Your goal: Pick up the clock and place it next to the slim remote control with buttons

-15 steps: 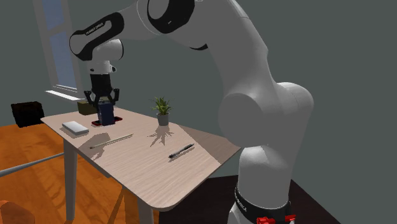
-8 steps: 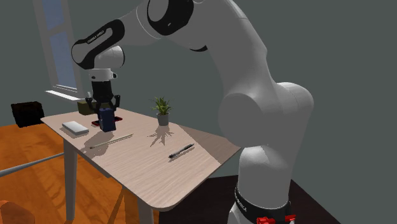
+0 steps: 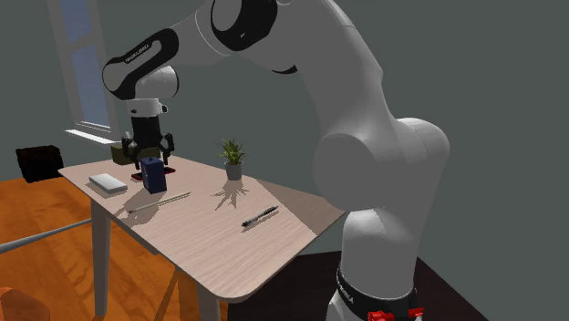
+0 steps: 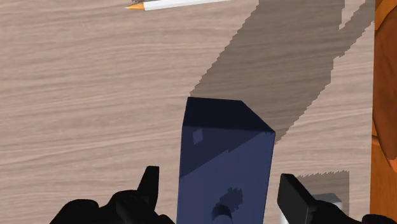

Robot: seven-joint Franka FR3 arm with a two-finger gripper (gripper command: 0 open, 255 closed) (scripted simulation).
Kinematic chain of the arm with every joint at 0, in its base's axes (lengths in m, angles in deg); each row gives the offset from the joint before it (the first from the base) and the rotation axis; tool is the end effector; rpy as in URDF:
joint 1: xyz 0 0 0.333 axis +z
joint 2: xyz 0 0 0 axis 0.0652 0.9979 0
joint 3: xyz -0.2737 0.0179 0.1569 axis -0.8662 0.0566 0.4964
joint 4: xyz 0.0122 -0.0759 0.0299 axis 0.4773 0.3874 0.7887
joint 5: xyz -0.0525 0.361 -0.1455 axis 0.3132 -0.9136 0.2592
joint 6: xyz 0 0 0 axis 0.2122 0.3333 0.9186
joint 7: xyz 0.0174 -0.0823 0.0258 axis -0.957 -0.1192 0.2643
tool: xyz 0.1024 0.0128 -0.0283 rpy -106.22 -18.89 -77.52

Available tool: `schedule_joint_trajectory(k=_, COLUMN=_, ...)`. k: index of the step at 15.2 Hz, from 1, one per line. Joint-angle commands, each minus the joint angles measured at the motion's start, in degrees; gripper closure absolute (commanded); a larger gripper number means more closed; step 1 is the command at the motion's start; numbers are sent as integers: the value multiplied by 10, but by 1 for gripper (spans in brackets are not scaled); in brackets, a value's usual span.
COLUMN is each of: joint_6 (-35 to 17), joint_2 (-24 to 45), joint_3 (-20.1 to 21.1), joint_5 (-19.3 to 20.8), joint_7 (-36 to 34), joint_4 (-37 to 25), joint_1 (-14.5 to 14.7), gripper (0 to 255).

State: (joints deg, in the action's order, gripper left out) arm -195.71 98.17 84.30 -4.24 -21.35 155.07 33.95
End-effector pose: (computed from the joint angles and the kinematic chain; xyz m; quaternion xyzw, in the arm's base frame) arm 0.5259 0.5049 0.3577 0.9638 0.2666 0.0065 0.0008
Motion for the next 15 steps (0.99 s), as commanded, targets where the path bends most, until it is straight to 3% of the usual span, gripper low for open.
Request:
schedule_joint_trajectory(k=1, joint_6=0, joint_2=0, joint_3=0, joint_5=0, joint_7=0, joint_4=0, joint_1=0, gripper=0)
schedule_joint_trajectory(k=4, joint_6=0, joint_2=0, joint_3=0, joint_5=0, joint_7=0, joint_4=0, joint_1=0, gripper=0)
schedule_joint_trajectory(k=8, joint_6=61, joint_2=-18, joint_3=5, joint_5=-7, joint_7=6, joint_4=-45, joint_1=2, gripper=0)
schedule_joint_trajectory(k=15, joint_6=61, joint_2=-18, joint_3=4, joint_5=-7, joint_7=6, joint_4=-45, joint_1=2, gripper=0)
